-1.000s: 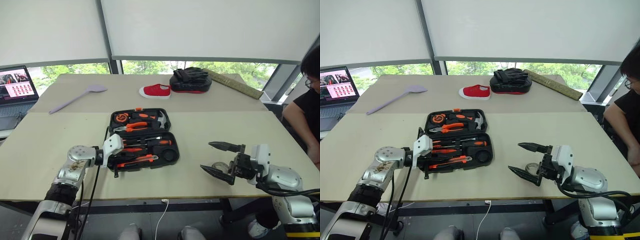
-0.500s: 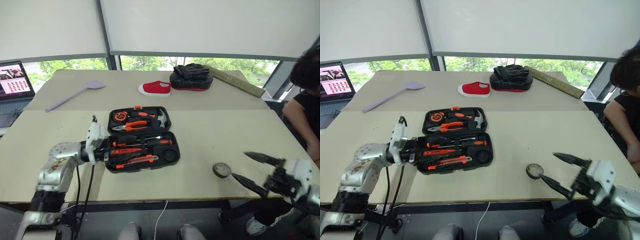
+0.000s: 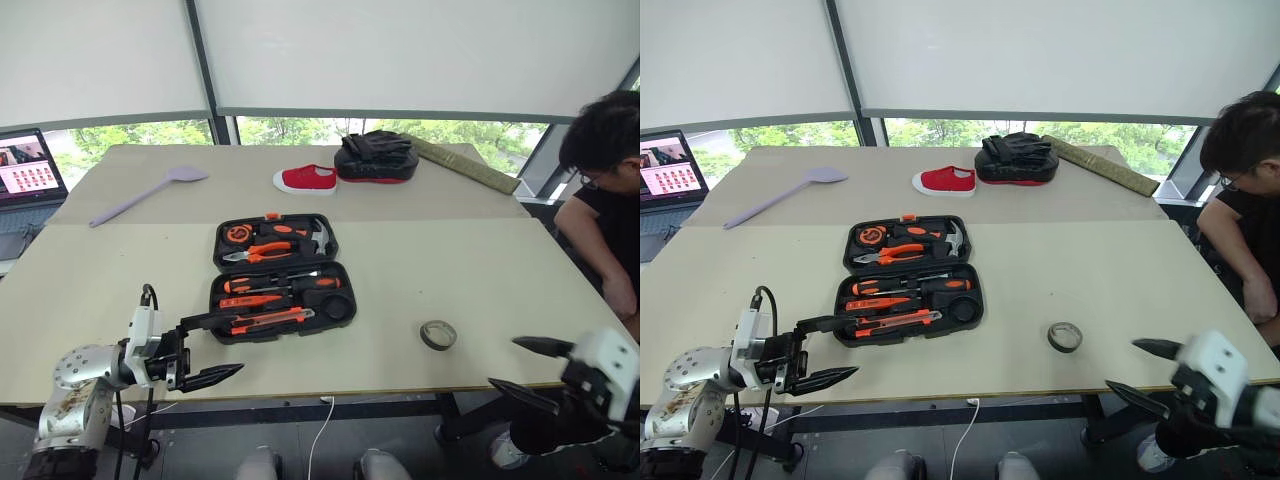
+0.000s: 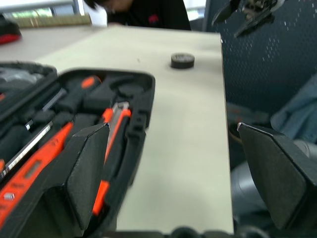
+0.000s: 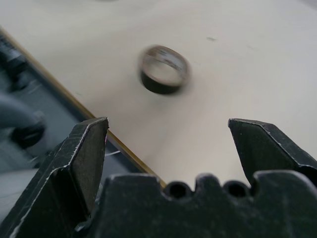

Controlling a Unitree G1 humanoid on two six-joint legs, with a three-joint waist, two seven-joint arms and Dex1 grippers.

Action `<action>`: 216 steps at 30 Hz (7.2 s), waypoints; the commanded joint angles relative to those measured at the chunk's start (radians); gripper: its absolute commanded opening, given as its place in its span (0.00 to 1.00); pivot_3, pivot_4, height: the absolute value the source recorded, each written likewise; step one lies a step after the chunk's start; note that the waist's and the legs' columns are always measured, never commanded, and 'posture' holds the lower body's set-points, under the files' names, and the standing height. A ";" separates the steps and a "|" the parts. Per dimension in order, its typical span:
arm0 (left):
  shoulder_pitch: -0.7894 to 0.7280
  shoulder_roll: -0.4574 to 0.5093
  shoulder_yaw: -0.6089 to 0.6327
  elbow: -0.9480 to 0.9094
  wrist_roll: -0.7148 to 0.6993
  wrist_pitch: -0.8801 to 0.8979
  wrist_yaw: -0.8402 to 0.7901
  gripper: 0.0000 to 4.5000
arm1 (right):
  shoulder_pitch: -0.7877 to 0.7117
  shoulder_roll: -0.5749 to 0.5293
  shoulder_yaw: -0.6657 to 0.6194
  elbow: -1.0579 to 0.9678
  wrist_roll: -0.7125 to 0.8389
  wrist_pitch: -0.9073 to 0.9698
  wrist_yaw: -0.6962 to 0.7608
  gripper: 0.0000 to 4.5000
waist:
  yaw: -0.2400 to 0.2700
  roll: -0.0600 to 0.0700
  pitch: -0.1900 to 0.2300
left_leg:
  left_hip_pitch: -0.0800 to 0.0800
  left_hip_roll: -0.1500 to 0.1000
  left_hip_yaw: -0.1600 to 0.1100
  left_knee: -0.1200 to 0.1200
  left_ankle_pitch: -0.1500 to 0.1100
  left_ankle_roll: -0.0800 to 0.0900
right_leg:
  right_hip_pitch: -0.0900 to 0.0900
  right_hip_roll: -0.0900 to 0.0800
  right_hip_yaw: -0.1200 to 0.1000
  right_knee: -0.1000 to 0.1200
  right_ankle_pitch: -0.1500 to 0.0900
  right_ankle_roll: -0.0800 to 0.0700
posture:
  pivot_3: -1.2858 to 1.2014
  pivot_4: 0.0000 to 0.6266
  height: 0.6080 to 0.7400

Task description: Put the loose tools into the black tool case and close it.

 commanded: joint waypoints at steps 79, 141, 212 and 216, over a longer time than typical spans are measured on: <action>-0.068 0.124 0.122 -0.002 0.004 0.190 0.337 0.00 | -1.097 0.544 0.726 0.568 -0.193 0.067 0.202 0.01 | -0.013 -0.006 0.005 | -0.018 0.010 0.001 0.002 0.003 0.005 | -0.018 0.015 0.002 0.008 0.009 -0.008 | 0.52 0.24 1.00; -0.472 0.003 -0.211 0.385 0.266 0.289 0.222 0.00 | -1.218 0.559 0.598 1.194 -0.444 -0.384 0.384 0.01 | -0.002 -0.006 0.005 | -0.023 0.010 0.000 0.001 0.005 0.000 | -0.020 0.018 0.002 0.007 0.011 -0.008 | 0.52 0.24 1.00; -0.487 -0.059 0.052 0.224 0.166 0.373 0.590 0.00 | -1.074 0.456 0.496 0.630 -0.311 -0.162 -0.121 0.00 | -0.012 -0.008 0.007 | -0.032 0.007 -0.004 0.003 0.011 0.000 | -0.033 0.019 0.006 0.016 0.013 -0.008 | 0.52 0.24 1.00; -0.358 -0.127 0.104 0.232 0.253 -0.114 0.636 0.00 | -0.939 0.429 0.513 0.742 -0.457 -0.718 -0.213 0.00 | -0.010 -0.008 0.008 | -0.032 0.007 -0.003 0.003 0.011 0.001 | -0.032 0.018 0.006 0.013 0.013 -0.008 | 0.52 0.24 1.00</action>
